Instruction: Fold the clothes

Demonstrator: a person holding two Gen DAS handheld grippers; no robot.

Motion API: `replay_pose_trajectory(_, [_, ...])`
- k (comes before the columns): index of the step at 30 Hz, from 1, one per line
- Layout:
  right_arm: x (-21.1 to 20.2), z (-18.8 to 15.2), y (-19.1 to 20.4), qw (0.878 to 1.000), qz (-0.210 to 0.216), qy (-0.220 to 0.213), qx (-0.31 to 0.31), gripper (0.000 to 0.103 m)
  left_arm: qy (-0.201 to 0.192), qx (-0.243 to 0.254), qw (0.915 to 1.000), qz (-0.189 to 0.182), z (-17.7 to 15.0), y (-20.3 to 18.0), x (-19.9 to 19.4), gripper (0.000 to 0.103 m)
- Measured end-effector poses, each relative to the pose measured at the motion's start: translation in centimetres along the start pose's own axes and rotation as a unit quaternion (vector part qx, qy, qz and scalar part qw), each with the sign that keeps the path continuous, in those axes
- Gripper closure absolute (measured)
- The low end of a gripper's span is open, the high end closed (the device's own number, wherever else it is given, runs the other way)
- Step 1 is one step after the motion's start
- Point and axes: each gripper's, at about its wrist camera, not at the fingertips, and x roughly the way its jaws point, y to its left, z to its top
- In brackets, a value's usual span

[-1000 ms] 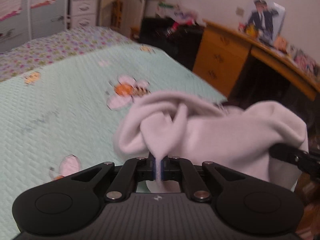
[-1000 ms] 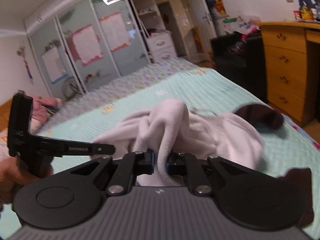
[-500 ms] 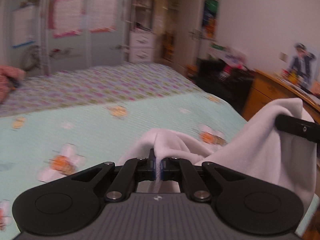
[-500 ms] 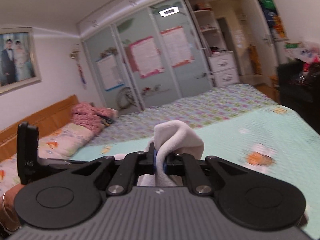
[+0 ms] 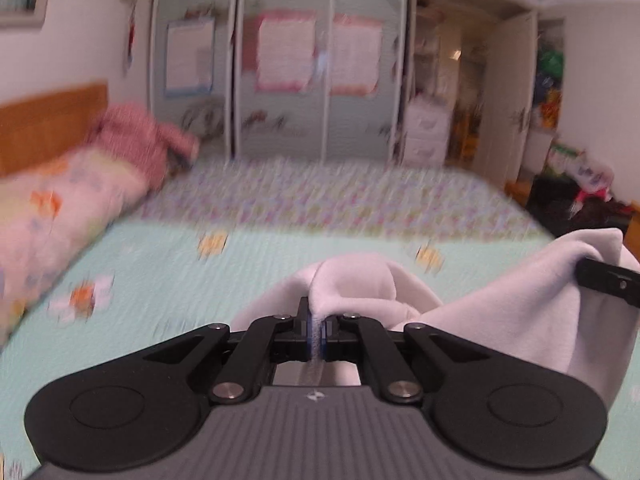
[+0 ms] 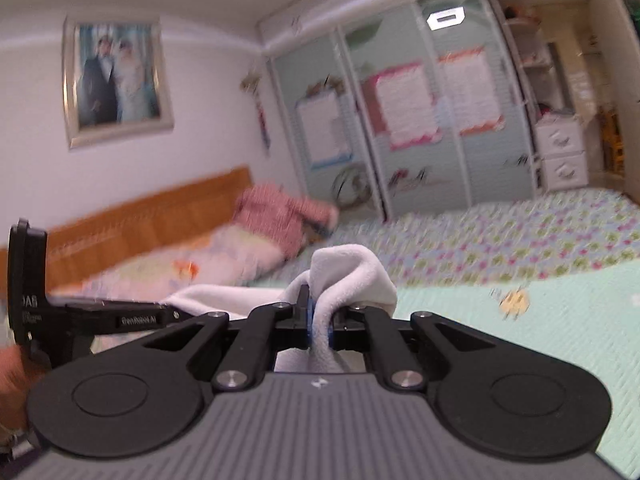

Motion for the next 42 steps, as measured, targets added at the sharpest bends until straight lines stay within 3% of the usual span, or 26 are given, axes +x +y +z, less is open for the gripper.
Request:
replay_pose_trajectory(2, [1.0, -3.2, 0.3, 0.999, 0.001, 0.046, 0.01, 0.095, 0.049, 0.005, 0.9988, -0.002, -3.5, 1.1, 1.3, 0.101])
replay_pose_trajectory(6, [1.4, -11.3, -0.3, 0.988, -0.039, 0.143, 0.05, 0.094, 0.148, 0.017, 0.9888, -0.002, -12.0, 1.7, 3.5, 0.1])
replay_pose_trajectory(9, [1.1, -15.8, -0.5, 0.976, -0.06, 0.196, 0.074, 0.088, 0.194, 0.043, 0.9801, -0.008, -16.6, 0.8, 3.7, 0.098])
replay_pose_trajectory(11, [0.2, -17.4, -0.6, 0.97, -0.067, 0.216, 0.086, 0.086, 0.2, 0.049, 0.9784, 0.018, -18.1, 0.4, 3.1, 0.097])
replay_pose_trajectory(13, [-1.3, -18.0, -0.3, 0.969, -0.071, 0.219, 0.093, 0.073, 0.193, 0.013, 0.9805, 0.034, -18.5, 1.1, 1.9, 0.089])
replay_pose_trajectory(15, [-2.5, -18.3, 0.5, 0.968, -0.075, 0.221, 0.098, 0.046, 0.184, -0.036, 0.9814, 0.038, -18.4, 2.2, 0.3, 0.069])
replay_pose_trajectory(16, [-3.0, -18.7, 1.0, 0.967, -0.08, 0.221, 0.096, 0.042, 0.183, -0.057, 0.9802, 0.049, -18.5, 2.6, -0.5, 0.052])
replay_pose_trajectory(17, [-3.6, -19.0, 1.6, 0.967, -0.086, 0.221, 0.094, 0.04, 0.182, -0.072, 0.9786, 0.064, -18.6, 3.0, -1.3, 0.044])
replay_pose_trajectory(19, [-4.6, -19.6, 2.7, 0.965, -0.1, 0.225, 0.09, 0.04, 0.172, -0.094, 0.9768, 0.087, -18.9, 3.6, -3.1, 0.043])
replay_pose_trajectory(23, [-5.3, -19.7, 5.8, 0.952, -0.131, 0.262, 0.088, 0.039, 0.172, -0.138, 0.9722, 0.079, -19.0, 4.1, -6.7, 0.043])
replay_pose_trajectory(25, [-5.8, -19.1, 7.9, 0.953, -0.137, 0.26, 0.076, 0.039, 0.181, -0.127, 0.9717, 0.082, -19.1, 3.0, -8.5, 0.042])
replay_pose_trajectory(29, [-7.1, -17.9, 11.8, 0.957, -0.155, 0.243, 0.041, 0.025, 0.198, -0.087, 0.9745, 0.059, -18.8, 0.4, -10.5, 0.042])
replay_pose_trajectory(35, [-9.1, -16.2, 14.9, 0.954, -0.19, 0.233, 0.015, 0.013, 0.187, -0.084, 0.9771, 0.056, -18.2, -1.9, -14.0, 0.038])
replay_pose_trajectory(39, [-10.3, -15.5, 16.3, 0.95, -0.21, 0.231, 0.012, 0.013, 0.178, -0.071, 0.9802, 0.051, -18.0, -3.2, -16.1, 0.033])
replay_pose_trajectory(42, [-11.0, -15.4, 16.9, 0.949, -0.222, 0.223, 0.013, 0.013, 0.191, -0.062, 0.978, 0.057, -18.1, -3.8, -16.9, 0.032])
